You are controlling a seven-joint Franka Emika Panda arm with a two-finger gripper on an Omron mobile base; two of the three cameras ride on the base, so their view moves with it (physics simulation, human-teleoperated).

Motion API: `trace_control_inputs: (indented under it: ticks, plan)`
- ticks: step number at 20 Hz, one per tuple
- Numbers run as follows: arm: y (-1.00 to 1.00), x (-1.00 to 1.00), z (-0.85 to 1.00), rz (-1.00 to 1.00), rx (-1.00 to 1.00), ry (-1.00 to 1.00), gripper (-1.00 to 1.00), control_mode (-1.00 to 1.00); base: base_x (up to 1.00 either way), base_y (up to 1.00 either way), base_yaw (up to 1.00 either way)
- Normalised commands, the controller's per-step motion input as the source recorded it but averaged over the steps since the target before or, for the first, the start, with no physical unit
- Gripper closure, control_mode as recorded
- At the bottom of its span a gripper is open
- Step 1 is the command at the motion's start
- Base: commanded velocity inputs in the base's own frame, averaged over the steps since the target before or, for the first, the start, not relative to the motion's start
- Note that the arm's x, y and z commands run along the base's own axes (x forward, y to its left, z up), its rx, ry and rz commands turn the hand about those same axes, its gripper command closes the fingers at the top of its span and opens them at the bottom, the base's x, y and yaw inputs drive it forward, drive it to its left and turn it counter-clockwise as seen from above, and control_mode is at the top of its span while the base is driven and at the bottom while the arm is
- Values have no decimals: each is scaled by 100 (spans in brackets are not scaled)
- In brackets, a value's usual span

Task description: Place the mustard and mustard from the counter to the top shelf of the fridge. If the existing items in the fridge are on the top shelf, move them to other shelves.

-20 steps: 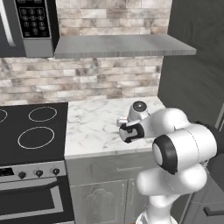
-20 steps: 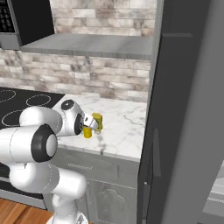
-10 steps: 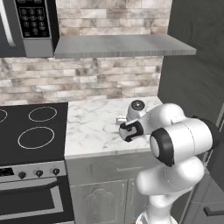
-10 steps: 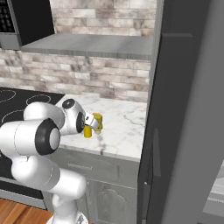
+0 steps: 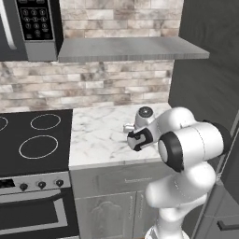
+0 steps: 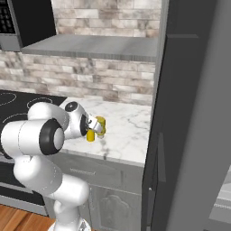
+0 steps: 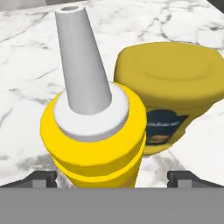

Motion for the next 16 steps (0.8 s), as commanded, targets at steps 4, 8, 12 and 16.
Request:
trace_control_inputs:
  ticks: [4,8,12,16]
  plan:
    - [0,12,-4,-3,0,0,-100,-100,0,0,0]
    - [0,11,-3,-3,0,0,100,-100,0,0,0]
    - [0,1,0,0,0,0,100,-100,0,0,0]
    - [0,0,0,0,0,0,100,-100,0,0,0]
